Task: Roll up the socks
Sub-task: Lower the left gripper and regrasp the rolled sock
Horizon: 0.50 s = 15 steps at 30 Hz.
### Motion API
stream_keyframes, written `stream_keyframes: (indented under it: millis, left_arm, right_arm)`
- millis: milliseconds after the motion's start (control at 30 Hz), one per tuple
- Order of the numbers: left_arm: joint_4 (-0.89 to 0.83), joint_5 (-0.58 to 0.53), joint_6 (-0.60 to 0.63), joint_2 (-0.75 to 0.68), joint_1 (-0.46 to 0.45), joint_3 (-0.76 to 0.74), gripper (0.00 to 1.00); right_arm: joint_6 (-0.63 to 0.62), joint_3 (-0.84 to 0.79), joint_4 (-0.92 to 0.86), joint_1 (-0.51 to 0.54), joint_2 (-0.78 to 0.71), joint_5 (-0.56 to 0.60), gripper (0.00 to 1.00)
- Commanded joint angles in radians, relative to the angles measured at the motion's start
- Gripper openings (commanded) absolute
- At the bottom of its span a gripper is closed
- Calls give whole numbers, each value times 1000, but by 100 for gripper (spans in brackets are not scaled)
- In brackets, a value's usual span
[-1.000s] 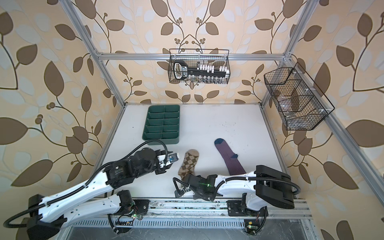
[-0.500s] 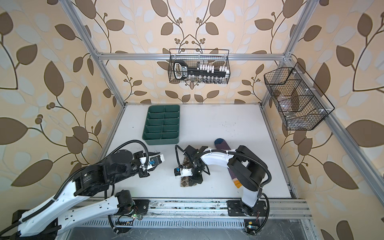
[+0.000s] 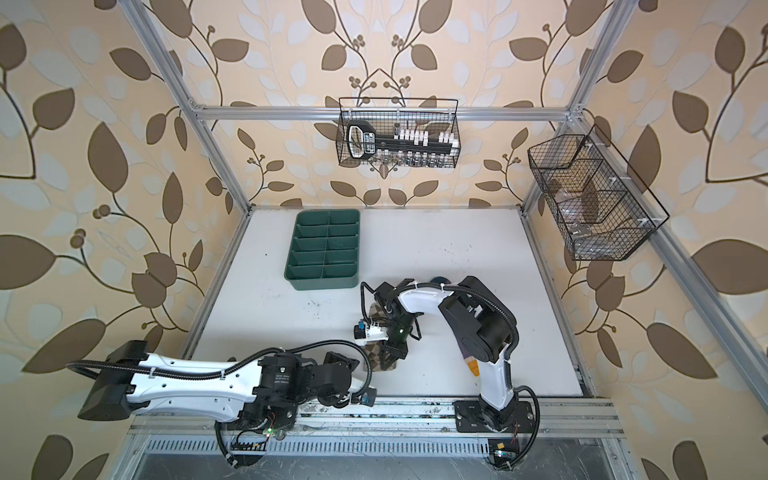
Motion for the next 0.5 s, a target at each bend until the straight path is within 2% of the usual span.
stream_keyframes:
  millis: [0, 167, 467]
  left_arm:
    - [160, -1, -88, 77, -5, 1, 49]
    - [222, -1, -132, 223, -4, 14, 46]
    - [375, -130, -166, 391, -2, 1, 40]
  right_arm:
    - [-34, -15, -32, -9, 56, 142, 0]
    - [-34, -17, -31, -12, 53, 142, 1]
    - [-34, -24, -25, -15, 35, 131, 2]
